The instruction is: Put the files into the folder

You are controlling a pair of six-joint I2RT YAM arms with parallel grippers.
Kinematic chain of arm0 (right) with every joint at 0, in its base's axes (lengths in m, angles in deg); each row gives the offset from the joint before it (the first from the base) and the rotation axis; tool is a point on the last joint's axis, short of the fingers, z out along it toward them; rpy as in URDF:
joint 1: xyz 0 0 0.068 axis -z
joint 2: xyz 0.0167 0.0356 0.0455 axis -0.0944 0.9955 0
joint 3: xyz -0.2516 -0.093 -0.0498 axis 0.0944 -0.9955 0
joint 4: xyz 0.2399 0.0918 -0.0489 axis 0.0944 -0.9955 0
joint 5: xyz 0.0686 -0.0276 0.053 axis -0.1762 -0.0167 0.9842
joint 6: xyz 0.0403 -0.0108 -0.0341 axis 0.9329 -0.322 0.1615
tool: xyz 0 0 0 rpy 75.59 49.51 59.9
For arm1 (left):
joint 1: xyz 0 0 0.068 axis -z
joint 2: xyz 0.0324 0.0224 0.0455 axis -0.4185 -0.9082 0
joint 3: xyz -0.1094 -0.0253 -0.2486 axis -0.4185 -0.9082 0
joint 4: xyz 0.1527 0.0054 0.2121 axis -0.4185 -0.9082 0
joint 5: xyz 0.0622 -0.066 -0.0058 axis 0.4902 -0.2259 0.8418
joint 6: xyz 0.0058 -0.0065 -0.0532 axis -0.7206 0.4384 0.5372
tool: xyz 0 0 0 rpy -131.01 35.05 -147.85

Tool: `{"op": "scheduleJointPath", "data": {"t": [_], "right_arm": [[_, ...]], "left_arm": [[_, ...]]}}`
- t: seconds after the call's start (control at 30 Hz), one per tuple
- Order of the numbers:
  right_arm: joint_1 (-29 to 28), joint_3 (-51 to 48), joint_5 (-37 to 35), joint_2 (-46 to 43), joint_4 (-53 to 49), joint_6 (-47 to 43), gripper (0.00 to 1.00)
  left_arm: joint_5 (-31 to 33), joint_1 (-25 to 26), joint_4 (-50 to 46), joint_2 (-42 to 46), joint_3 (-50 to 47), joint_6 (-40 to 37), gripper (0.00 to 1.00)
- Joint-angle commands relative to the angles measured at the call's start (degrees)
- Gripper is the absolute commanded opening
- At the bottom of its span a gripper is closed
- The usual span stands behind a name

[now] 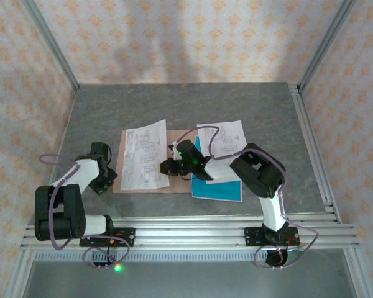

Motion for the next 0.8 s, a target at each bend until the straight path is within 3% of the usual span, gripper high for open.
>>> {"op": "scheduleJointPath", "data": {"t": [0.0, 0.77], "right_arm": [[-0.7, 1.5, -1.2, 1.8, 2.5, 0.9, 0.0], [-2.3, 3.6, -1.9, 4.4, 3.3, 3.0, 0.0]], "left_arm": [[-6.7, 0.9, 5.7, -2.7, -3.3, 0.1, 0.0], [-6.9, 4.1, 6.0, -3.3, -2.1, 1.7, 0.0]]}}
